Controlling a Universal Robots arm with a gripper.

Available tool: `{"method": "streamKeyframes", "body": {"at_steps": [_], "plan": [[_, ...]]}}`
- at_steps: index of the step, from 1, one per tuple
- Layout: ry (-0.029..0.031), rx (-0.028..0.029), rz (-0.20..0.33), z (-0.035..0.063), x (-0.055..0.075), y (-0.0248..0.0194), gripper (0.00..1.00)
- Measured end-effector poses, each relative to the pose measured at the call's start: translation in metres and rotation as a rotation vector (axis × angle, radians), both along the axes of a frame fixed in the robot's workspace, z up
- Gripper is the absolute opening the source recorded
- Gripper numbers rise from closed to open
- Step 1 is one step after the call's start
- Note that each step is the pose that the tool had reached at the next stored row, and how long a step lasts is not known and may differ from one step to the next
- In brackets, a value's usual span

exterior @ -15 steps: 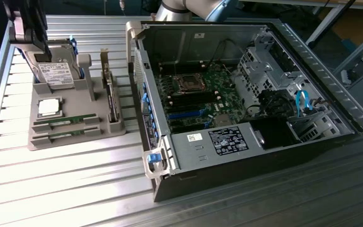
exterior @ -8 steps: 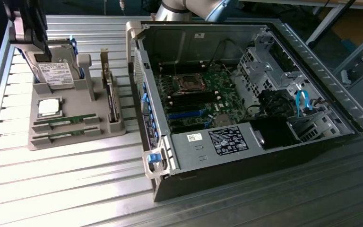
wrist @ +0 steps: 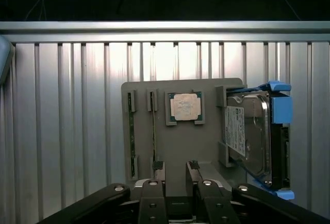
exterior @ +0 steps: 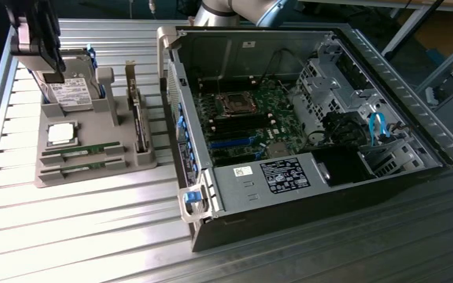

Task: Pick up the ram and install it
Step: 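Pick up the ram and move it above insertion slot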

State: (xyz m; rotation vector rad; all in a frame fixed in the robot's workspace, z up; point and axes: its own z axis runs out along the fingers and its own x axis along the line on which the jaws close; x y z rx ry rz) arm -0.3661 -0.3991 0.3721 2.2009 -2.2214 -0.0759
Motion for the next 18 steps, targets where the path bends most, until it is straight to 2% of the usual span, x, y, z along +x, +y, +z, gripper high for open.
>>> {"method": "streamKeyframes", "body": {"at_steps": [3,18], "plan": [[0.0001,-0.0001,0.000,-0.0091,0.000,0.0000,0.30],[0.0000,0.0000,0.000,-0.0343,0.000,0.0000,0.30]]}}
